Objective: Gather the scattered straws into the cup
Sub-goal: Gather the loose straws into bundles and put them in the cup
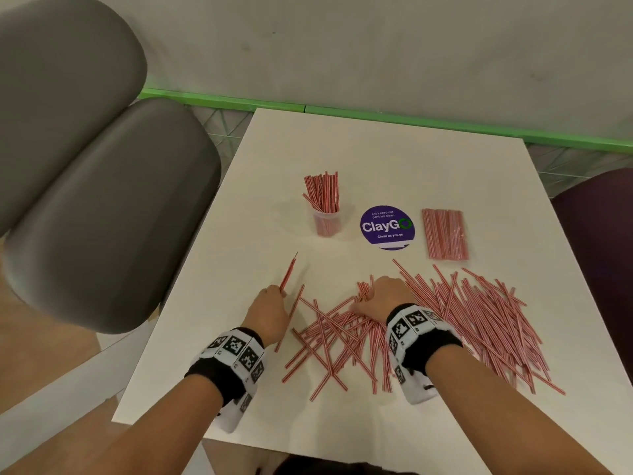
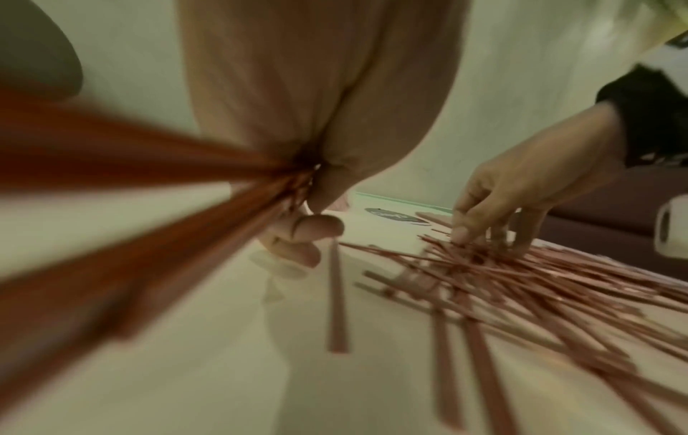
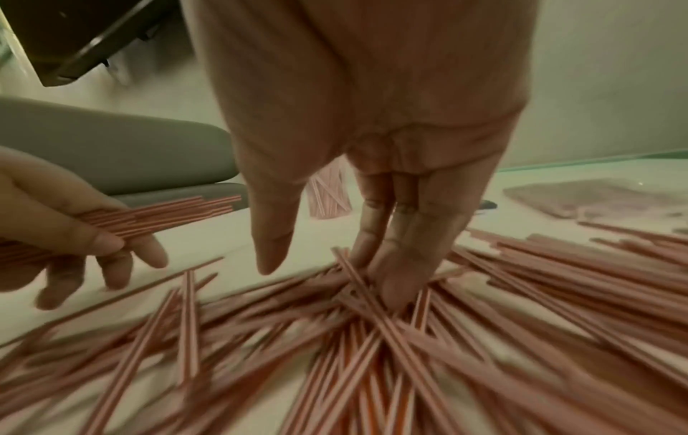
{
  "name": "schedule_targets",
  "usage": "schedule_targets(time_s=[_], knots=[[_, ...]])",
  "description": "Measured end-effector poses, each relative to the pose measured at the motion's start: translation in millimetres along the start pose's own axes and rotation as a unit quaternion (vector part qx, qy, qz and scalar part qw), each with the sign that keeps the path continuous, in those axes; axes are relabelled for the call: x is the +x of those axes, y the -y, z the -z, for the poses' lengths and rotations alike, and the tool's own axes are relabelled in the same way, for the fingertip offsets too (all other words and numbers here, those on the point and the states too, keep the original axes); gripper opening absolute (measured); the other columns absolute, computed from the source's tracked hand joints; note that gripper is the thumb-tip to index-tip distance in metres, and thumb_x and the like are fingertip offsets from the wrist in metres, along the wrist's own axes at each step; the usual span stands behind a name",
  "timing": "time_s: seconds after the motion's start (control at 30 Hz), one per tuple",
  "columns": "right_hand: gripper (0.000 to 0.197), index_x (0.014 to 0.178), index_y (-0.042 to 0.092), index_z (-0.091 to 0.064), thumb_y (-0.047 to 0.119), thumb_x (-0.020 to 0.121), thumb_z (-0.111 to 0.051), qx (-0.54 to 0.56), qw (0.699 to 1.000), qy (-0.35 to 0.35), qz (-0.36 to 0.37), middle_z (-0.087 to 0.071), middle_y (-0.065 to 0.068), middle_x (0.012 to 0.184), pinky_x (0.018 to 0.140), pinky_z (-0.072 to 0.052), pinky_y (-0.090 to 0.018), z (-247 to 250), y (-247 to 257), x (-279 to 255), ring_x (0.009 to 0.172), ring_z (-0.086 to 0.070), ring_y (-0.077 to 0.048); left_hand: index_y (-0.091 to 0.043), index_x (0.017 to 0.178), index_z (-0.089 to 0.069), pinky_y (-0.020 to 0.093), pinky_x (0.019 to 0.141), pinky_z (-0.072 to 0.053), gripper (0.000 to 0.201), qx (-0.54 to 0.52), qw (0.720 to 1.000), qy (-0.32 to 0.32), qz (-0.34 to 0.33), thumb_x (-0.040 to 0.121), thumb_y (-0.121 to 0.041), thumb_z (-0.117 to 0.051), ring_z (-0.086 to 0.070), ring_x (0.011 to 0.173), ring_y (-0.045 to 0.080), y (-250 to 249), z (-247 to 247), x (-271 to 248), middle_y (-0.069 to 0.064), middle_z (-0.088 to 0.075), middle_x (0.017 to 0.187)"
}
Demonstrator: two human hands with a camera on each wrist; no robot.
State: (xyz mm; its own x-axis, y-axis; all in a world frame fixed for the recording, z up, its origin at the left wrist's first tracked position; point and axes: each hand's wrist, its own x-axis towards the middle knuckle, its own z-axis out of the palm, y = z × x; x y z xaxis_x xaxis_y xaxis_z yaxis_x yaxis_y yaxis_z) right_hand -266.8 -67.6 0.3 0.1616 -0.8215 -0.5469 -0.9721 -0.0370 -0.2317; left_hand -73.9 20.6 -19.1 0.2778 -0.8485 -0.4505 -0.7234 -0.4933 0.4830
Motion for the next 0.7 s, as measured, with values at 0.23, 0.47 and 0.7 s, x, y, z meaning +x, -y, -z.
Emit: schedule_targets(time_s=[0.23, 0.47, 0.7], knots=[[0.029, 0.103, 0.014, -0.059, 0.022, 0.077, -0.071, 0.136, 0.985, -0.079, 0.068, -0.062, -0.007, 0.109, 0.08, -0.05, -0.03, -19.2, 7.7, -18.1, 0.099, -0.059, -0.022, -0.004, 0.128, -0.042, 0.029, 0.087, -0.046, 0.039, -0.121, 0.993, -0.003, 0.0, 0.09, 0.002, -0.037, -0.059, 0.108, 0.028, -32.6, -14.9, -11.0, 0.014, -0.061, 0.119], [0.04, 0.082, 0.01, -0.055, 0.045, 0.074, -0.073, 0.087, 0.996, -0.032, -0.006, -0.05, -0.001, 0.076, 0.061, -0.04, -0.026, -11.1, -4.8, -30.7, 0.07, -0.049, -0.016, -0.001, 0.128, -0.036, 0.027, 0.076, -0.042, 0.039, -0.12, 0.992, 0.018, 0.037, 0.089, 0.005, -0.036, -0.053, 0.092, 0.021, -26.9, -14.7, -14.9, 0.009, -0.055, 0.104], [0.032, 0.085, -0.001, -0.071, 0.03, 0.077, -0.073, 0.179, 0.982, -0.052, -0.003, -0.071, -0.017, 0.09, 0.077, -0.053, -0.034, -23.3, 9.4, -26.7, 0.085, -0.066, -0.029, -0.002, 0.131, -0.041, 0.027, 0.097, -0.038, 0.042, -0.067, 0.997, 0.023, -0.013, 0.089, 0.003, -0.04, -0.05, 0.121, 0.027, -51.2, -31.8, -11.9, 0.016, -0.052, 0.131]])
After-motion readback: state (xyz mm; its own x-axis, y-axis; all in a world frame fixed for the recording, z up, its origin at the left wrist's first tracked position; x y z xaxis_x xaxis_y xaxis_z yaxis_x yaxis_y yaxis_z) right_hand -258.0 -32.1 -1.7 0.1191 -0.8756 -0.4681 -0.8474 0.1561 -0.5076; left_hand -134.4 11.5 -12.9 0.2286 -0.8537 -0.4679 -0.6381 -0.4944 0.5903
